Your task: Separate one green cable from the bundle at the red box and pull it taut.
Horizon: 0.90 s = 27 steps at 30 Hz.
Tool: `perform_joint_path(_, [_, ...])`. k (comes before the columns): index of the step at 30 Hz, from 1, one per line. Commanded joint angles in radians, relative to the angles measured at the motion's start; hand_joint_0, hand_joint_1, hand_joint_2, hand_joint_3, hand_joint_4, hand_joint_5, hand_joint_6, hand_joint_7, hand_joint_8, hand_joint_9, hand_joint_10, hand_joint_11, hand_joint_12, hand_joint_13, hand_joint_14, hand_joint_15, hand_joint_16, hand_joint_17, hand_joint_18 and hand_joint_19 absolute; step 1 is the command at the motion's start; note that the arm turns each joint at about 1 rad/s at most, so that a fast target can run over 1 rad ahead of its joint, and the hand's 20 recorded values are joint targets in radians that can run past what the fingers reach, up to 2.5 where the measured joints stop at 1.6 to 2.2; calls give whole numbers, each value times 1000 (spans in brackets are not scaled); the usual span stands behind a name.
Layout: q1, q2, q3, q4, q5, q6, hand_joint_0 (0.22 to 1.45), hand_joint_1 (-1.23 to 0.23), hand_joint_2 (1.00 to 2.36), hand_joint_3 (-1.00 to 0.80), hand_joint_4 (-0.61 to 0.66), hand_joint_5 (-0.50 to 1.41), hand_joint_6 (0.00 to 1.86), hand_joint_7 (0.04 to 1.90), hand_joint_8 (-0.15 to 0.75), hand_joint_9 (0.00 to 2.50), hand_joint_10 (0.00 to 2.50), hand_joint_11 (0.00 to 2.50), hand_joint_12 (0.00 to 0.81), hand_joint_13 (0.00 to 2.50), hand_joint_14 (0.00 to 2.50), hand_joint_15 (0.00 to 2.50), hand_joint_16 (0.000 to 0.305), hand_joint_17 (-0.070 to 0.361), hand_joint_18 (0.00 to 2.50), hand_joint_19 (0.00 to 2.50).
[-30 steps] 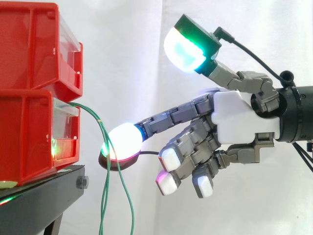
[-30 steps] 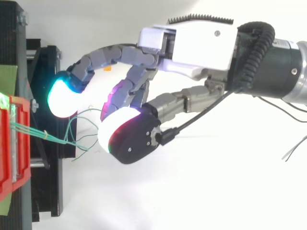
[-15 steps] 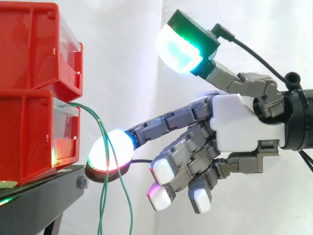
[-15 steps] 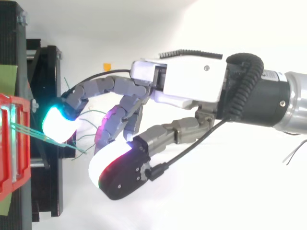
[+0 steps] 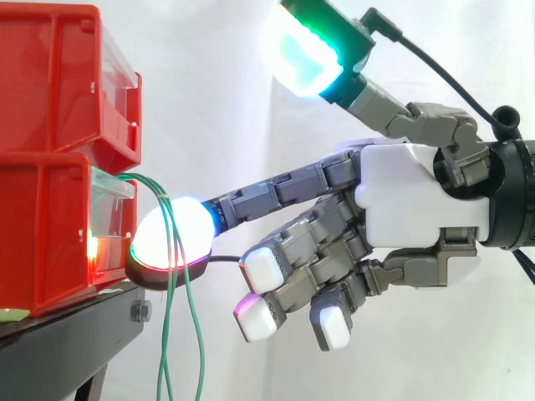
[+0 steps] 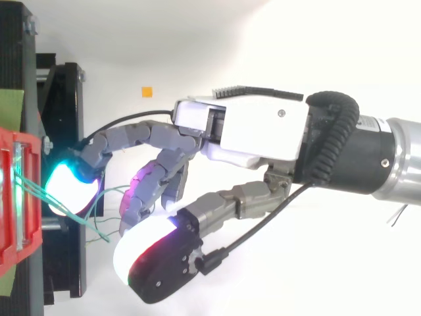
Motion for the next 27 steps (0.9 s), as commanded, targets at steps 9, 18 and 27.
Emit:
perform_joint_path(9, [9,0,-5,9,0,52,324,-471,1000,-500,252,-152,501,626,361,1076,9,342,471,859,13,447,88,198,1159,403])
perform_joint_path(18, [18,0,-86,175,-2,158,327,-473,1000,-500,255,-151,501,629,359,1073,11,341,468,854,14,450,88,197,1147,408])
perform_joint_path(27, [21,0,-89,196,3,219,344,-506,1000,-500,251,-151,501,627,358,1066,9,348,463,847,13,449,86,193,1120,419])
